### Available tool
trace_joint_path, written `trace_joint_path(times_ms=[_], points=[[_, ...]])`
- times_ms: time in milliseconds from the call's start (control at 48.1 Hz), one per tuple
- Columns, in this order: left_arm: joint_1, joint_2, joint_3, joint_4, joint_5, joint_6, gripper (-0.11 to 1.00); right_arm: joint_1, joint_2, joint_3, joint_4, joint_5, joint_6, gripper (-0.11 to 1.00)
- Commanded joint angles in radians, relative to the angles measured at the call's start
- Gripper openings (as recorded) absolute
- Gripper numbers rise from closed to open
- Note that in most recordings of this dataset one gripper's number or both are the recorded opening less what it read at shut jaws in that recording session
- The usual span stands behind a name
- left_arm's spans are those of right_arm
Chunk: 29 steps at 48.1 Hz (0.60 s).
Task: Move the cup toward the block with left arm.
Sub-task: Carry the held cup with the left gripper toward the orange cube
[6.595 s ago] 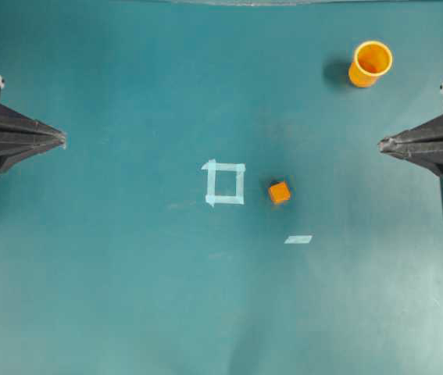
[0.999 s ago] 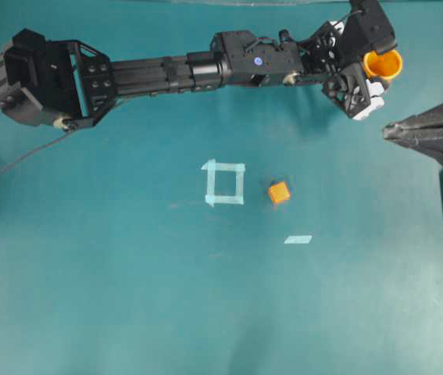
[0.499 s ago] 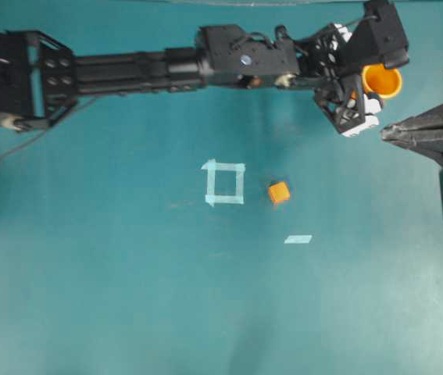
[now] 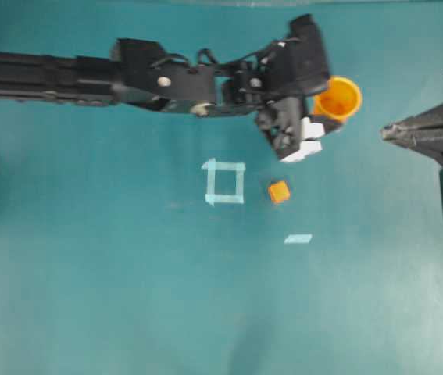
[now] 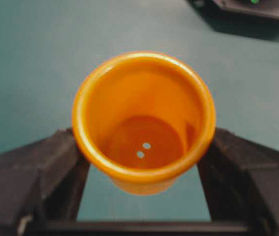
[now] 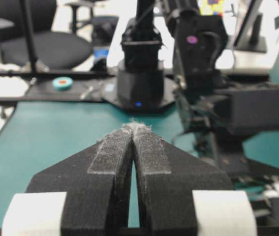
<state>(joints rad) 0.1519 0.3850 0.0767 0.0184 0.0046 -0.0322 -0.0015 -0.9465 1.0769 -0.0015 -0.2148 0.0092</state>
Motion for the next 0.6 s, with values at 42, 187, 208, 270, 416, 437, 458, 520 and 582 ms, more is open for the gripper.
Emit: trace_joint_path(times_ms=[42, 187, 208, 270, 416, 437, 458, 520, 582], points=[[-0.029, -0.087, 0.077, -0.002, -0.054, 0.000, 0.64, 0.000, 0.000, -0.031, -0.002, -0.005, -0.002, 0.00], [-0.058, -0.101, 0.118, -0.002, -0.061, -0.002, 0.64, 0.000, 0.000, -0.031, 0.000, -0.005, -0.002, 0.00], [-0.063, -0.103, 0.120, -0.002, -0.063, -0.002, 0.64, 0.000, 0.000, -0.031, 0.000, -0.005, 0.000, 0.00], [-0.072, -0.103, 0.123, -0.002, -0.066, -0.002, 0.64, 0.000, 0.000, -0.031, -0.002, -0.005, 0.000, 0.00], [-0.097, -0.103, 0.126, -0.002, -0.067, -0.002, 0.64, 0.000, 0.000, -0.031, 0.000, -0.005, 0.000, 0.00], [-0.101, -0.103, 0.129, -0.002, -0.067, -0.002, 0.64, 0.000, 0.000, -0.031, -0.002, -0.005, 0.000, 0.00], [-0.103, -0.103, 0.130, -0.002, -0.067, -0.002, 0.64, 0.000, 0.000, -0.031, -0.002, -0.005, 0.000, 0.00], [-0.109, -0.106, 0.140, -0.002, -0.067, -0.003, 0.64, 0.000, 0.000, -0.031, 0.000, -0.005, 0.000, 0.00], [-0.114, -0.110, 0.152, -0.003, -0.071, -0.002, 0.64, 0.000, 0.000, -0.031, 0.000, -0.005, 0.000, 0.00]])
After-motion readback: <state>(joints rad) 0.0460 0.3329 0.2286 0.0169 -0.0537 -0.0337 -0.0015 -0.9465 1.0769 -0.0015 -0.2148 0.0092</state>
